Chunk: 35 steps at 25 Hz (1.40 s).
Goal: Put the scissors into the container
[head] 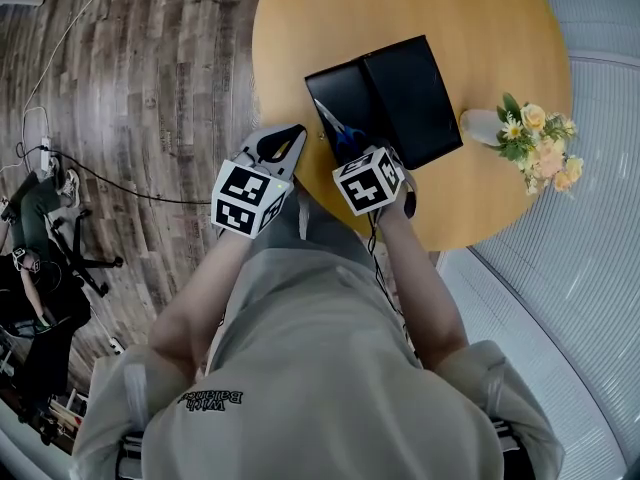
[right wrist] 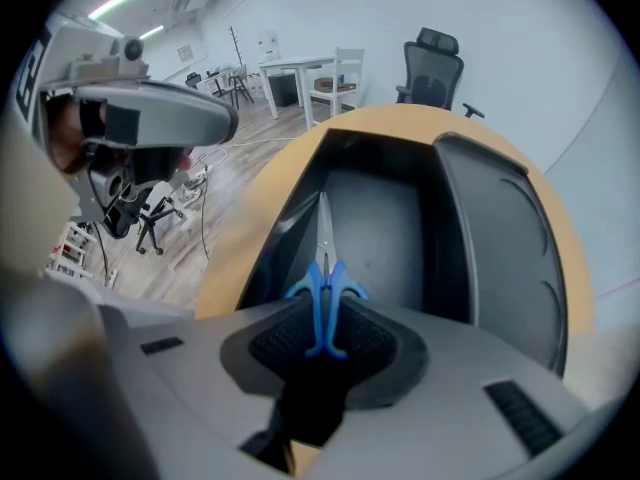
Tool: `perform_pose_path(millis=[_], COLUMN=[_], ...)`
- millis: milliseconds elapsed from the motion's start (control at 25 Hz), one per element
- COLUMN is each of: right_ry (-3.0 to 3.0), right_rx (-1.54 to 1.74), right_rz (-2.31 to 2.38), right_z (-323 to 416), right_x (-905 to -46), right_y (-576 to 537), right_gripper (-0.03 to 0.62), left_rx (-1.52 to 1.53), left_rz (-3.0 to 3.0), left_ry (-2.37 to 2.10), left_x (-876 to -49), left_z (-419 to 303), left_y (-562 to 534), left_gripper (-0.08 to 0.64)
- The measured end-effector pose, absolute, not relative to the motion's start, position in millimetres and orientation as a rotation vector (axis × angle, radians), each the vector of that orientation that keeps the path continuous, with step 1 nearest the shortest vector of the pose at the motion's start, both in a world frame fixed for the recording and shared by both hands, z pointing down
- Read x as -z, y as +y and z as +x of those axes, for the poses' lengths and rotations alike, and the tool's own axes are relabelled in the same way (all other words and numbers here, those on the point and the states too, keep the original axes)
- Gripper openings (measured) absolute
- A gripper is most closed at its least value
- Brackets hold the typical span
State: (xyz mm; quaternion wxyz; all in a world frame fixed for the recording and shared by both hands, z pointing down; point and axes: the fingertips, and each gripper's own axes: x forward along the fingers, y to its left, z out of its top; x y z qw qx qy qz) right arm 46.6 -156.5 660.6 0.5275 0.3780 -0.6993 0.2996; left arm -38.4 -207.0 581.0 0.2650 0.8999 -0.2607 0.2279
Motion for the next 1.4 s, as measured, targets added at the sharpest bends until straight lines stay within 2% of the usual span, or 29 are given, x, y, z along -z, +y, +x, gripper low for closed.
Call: perform_pose_path(millis=[240, 560, 840, 1400], right_ry=[-1.806, -1.885, -2.037, -2.300], right_rx=[-0.829, -0.723, -0.457, -0.155], right_rz=[1.009, 1.174, 1.309, 1.658], right_z=[48, 66, 70, 86], right_x=[-640, -582, -495, -323], right_y=[-163, -177, -203, -211], right_gripper=[0.094, 0.058, 0.049, 0.040], left_rx=[-0.610, -0.572, -0.500, -0.387], left_rz=[2.456, 2.528, 2.633, 2.995], left_ry=[-0.740, -0.836, -0.901, -0.938], left_x=[-569, -522, -467, -324], left_z=[-43, -60, -63, -45], left_y=[-208, -224, -240, -239], left_gripper=[0.023, 0.023, 0.023, 0.023])
